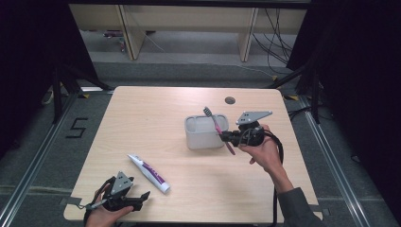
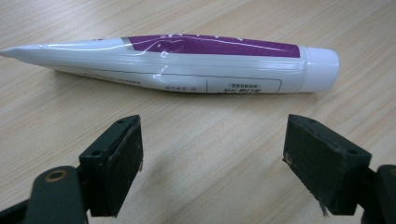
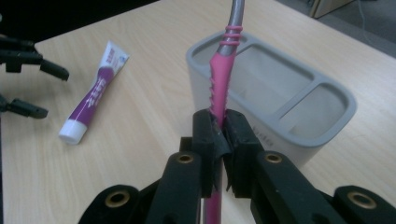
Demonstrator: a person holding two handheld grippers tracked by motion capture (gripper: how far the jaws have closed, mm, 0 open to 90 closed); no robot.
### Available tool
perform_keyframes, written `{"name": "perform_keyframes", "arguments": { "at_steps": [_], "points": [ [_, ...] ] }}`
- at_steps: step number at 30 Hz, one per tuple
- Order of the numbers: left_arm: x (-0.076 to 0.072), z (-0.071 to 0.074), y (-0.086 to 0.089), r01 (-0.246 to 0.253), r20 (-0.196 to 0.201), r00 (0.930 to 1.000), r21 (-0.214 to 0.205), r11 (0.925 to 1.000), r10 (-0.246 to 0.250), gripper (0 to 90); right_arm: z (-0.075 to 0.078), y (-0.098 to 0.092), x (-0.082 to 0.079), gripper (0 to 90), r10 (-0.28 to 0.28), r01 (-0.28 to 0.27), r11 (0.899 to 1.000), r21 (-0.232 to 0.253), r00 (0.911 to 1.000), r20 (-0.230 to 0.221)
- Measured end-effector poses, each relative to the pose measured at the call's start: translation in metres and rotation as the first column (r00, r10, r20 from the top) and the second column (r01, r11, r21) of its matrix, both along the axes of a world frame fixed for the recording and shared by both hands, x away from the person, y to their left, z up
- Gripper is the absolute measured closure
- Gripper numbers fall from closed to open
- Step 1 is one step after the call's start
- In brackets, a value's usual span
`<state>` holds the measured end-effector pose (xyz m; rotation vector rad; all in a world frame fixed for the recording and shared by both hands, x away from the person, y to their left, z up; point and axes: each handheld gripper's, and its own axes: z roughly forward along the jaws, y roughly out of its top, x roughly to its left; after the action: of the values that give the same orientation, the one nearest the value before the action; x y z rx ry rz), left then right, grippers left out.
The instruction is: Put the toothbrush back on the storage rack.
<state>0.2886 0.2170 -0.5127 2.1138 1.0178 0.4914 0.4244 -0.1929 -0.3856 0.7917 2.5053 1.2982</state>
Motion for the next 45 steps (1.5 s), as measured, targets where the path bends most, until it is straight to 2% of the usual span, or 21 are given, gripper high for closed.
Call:
{"name": "perform_keyframes", "arguments": {
  "at_steps": [5, 6, 7, 9, 10, 11, 13, 14, 19, 20, 21, 23, 25, 26, 28, 29, 30, 35, 38, 42, 45],
  "points": [
    [0.0, 0.0, 0.0, 0.004, 0.004, 1.0, -0.001, 1.0, -0.004, 19.4, 0.004, -0.002, 0.006, 84.3, -0.04, 0.04, 0.999, 0.029, 0.9992, 0.004],
    [0.0, 0.0, 0.0, 0.004, 0.002, 1.0, -0.001, 1.0, -0.004, 19.5, 0.005, -0.004, 0.009, 84.4, -0.047, 0.046, 0.998, 0.039, 0.9987, 0.018],
    [0.0, 0.0, 0.0, 0.003, 0.004, 1.0, -0.001, 1.0, -0.003, 19.4, 0.006, -0.004, 0.01, 84.3, -0.054, 0.053, 0.997, 0.058, 0.9985, 0.008],
    [0.0, 0.0, 0.0, 0.003, 0.004, 1.0, -0.001, 1.0, -0.003, 19.5, 0.006, -0.006, 0.014, 84.4, -0.066, 0.063, 0.995, 0.072, 0.9974, 0.03],
    [0.0, 0.0, 0.0, 0.005, 0.001, 1.0, -0.002, 1.0, -0.005, 19.5, 0.007, -0.006, 0.015, 84.3, -0.074, 0.072, 0.994, 0.088, 0.9972, 0.013],
    [0.0, 0.0, 0.0, 0.004, 0.0, 1.0, -0.003, 1.0, -0.004, 19.5, 0.008, -0.008, 0.018, 84.4, -0.077, 0.074, 0.994, 0.085, 0.9967, 0.026],
    [0.0, 0.0, 0.0, 0.004, 0.002, 1.0, 0.003, 1.0, -0.004, 19.5, 0.008, -0.008, 0.019, 84.3, -0.091, 0.089, 0.991, 0.103, 0.9958, 0.014],
    [0.0, 0.0, 0.0, 0.005, -0.006, 1.0, 0.003, 1.0, -0.005, 19.5, 0.008, -0.008, 0.022, 84.3, -0.102, 0.1, 0.985, 0.144, 0.9948, 0.008],
    [0.0, 0.0, 0.0, 0.005, 0.0, 1.0, 0.002, 1.0, -0.005, 19.5, 0.01, -0.01, 0.029, 84.4, -0.113, 0.11, 0.981, 0.162, 0.9934, 0.015],
    [0.0, 0.0, 0.0, 0.003, 0.002, 1.0, 0.001, 1.0, -0.003, 19.5, 0.011, -0.011, 0.031, 84.4, -0.121, 0.113, 0.981, 0.16, 0.9918, 0.042],
    [0.0, 0.0, 0.0, 0.002, 0.001, 1.0, 0.001, 1.0, -0.002, 19.5, 0.012, -0.01, 0.031, 84.4, -0.117, 0.111, 0.979, 0.173, 0.9929, 0.024],
    [0.0, 0.0, 0.0, 0.001, 0.003, 1.0, 0.002, 1.0, -0.001, 19.4, 0.014, -0.011, 0.034, 84.3, -0.126, 0.116, 0.979, 0.169, 0.9909, 0.049],
    [0.0, 0.0, 0.0, 0.003, 0.003, 1.0, -0.004, 1.0, -0.003, 19.4, 0.016, -0.011, 0.034, 84.4, -0.142, 0.136, 0.974, 0.18, 0.9895, 0.025],
    [0.0, 0.0, 0.0, 0.005, 0.002, 1.0, -0.002, 1.0, -0.005, 19.4, 0.016, -0.011, 0.038, 84.3, -0.127, 0.116, 0.975, 0.191, 0.991, 0.043],
    [0.0, 0.0, 0.0, 0.004, 0.002, 1.0, -0.003, 1.0, -0.004, 19.4, 0.016, -0.012, 0.038, 84.3, -0.14, 0.129, 0.974, 0.185, 0.989, 0.048],
    [0.0, 0.0, 0.0, 0.003, 0.003, 1.0, -0.003, 1.0, -0.003, 19.4, 0.016, -0.012, 0.04, 84.4, -0.151, 0.142, 0.968, 0.208, 0.9882, 0.027],
    [0.0, 0.0, 0.0, 0.003, 0.003, 1.0, -0.003, 1.0, -0.003, 19.4, 0.016, -0.013, 0.044, 84.4, -0.154, 0.142, 0.968, 0.209, 0.987, 0.044],
    [0.0, 0.0, 0.0, 0.004, 0.002, 1.0, 0.006, 1.0, -0.004, 19.4, 0.018, -0.011, 0.051, 84.4, -0.175, 0.159, 0.96, 0.231, 0.9831, 0.053],
    [0.0, 0.0, 0.0, 0.002, 0.003, 1.0, -0.003, 1.0, -0.002, 19.5, 0.016, -0.007, 0.056, 84.4, -0.192, 0.174, 0.947, 0.268, 0.9804, 0.043],
    [0.0, 0.0, 0.0, 0.006, 0.001, 1.0, -0.002, 1.0, -0.006, 19.4, 0.011, -0.005, 0.063, 84.4, -0.215, 0.191, 0.944, 0.268, 0.9747, 0.063],
    [-0.001, 0.0, -0.001, 0.004, -0.001, 1.0, -0.002, 1.0, -0.004, 19.5, 0.008, -0.003, 0.068, 84.3, -0.217, 0.197, 0.94, 0.278, 0.9752, 0.044]
  ]
}}
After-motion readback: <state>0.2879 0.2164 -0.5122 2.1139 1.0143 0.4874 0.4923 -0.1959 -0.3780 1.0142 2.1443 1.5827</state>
